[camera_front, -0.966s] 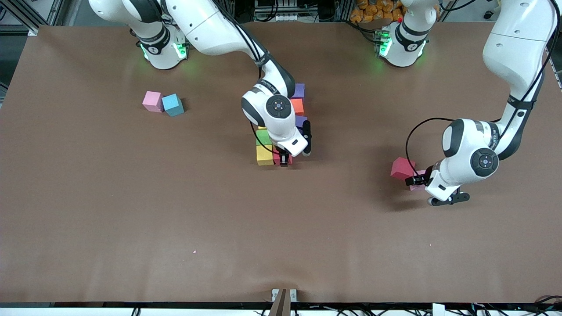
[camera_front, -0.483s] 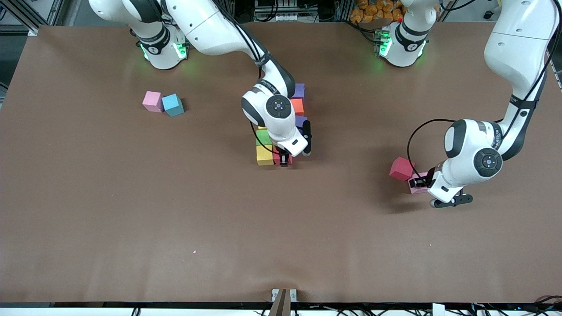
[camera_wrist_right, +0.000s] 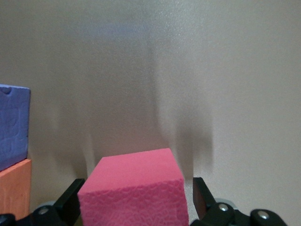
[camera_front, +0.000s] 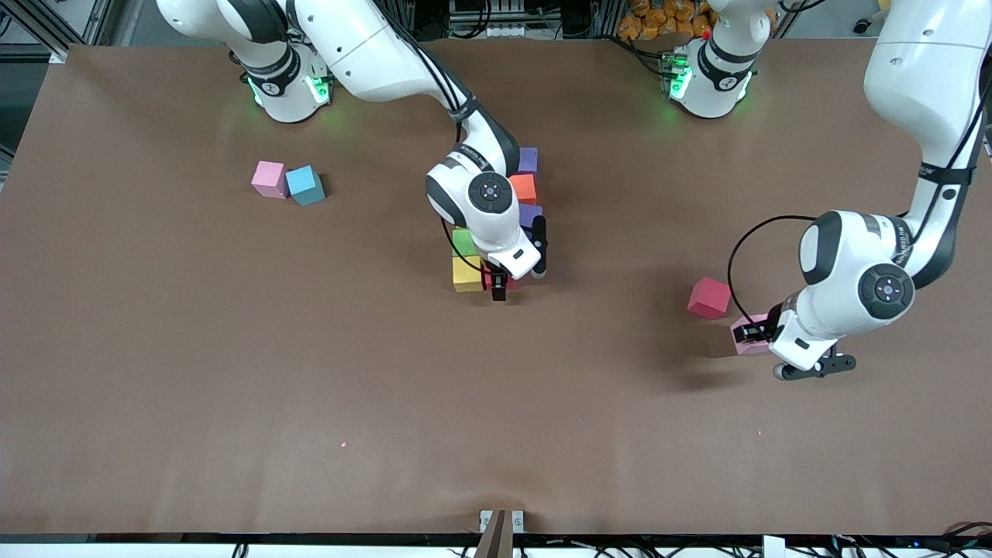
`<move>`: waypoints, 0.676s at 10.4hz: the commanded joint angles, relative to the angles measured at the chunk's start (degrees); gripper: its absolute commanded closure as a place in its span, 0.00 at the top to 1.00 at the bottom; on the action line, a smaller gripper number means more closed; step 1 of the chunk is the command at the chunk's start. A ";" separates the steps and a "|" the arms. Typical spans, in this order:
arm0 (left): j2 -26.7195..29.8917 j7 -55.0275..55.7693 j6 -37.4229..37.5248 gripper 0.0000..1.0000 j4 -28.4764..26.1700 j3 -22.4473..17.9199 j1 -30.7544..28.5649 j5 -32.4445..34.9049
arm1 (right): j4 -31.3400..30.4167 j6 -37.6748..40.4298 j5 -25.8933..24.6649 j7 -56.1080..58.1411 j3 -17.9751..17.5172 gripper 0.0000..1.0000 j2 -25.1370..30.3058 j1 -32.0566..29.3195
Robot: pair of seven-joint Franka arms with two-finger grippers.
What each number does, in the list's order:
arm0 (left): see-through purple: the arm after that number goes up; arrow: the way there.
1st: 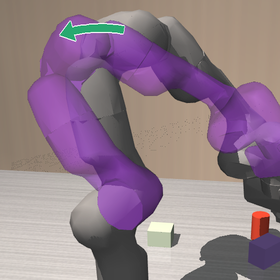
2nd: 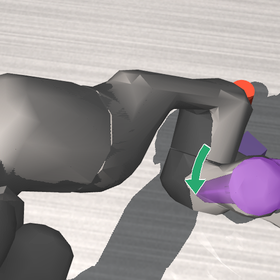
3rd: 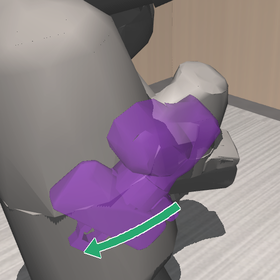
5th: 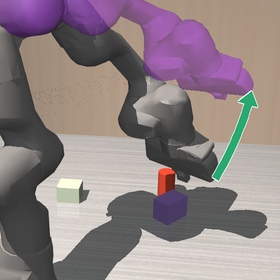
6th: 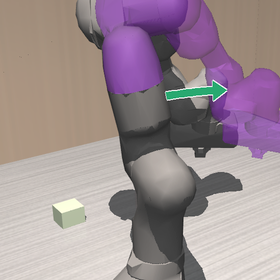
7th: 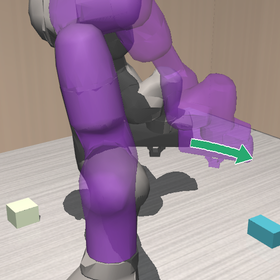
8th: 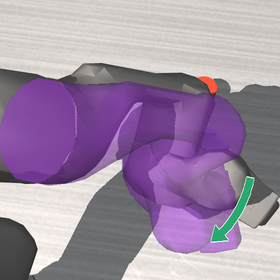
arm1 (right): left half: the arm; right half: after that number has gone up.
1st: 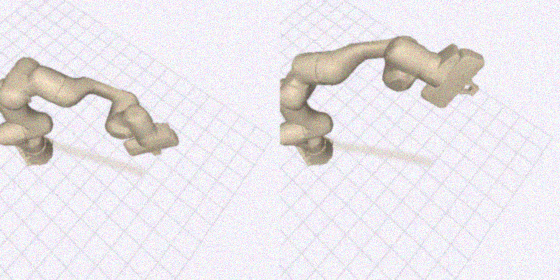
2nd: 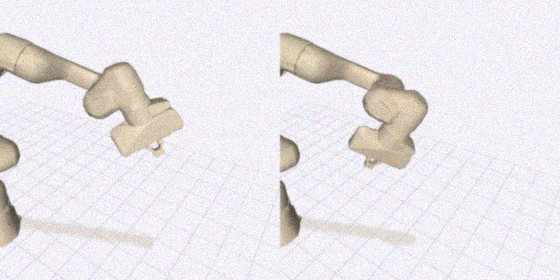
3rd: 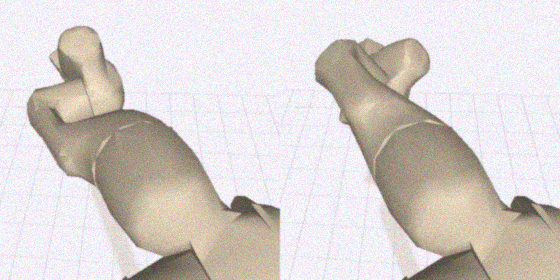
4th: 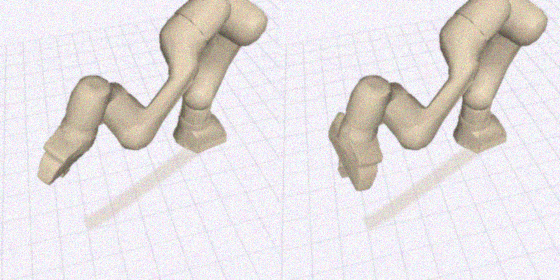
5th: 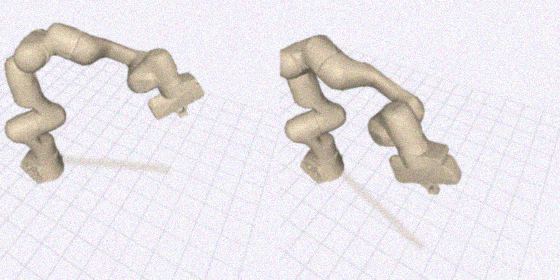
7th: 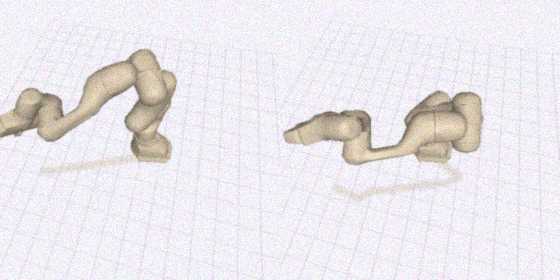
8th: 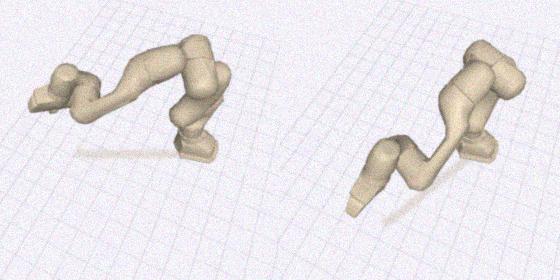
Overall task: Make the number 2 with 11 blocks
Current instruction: 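Place the red cube beside yellow with the right gripper while left grasps pink, then carry the pink cube to the figure while the right gripper withdraws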
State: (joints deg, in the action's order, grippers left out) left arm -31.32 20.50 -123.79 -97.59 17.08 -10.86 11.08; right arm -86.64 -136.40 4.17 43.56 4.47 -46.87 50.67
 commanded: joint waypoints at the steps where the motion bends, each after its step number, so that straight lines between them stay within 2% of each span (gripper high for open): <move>1: -0.68 5.93 4.17 0.42 4.78 -0.21 3.90 -0.01 | -0.02 -0.27 1.01 0.30 0.02 1.00 0.20 -0.05; 7: -1.02 38.23 4.17 0.44 4.87 -0.12 16.47 -1.06 | -1.34 2.54 1.10 0.12 0.19 1.00 3.44 -0.57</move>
State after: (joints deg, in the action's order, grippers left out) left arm -31.75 52.61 -120.68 -93.49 17.51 3.93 10.92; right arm -86.47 -135.37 4.29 43.56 4.73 -45.94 50.59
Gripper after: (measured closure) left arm 0.405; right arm 0.000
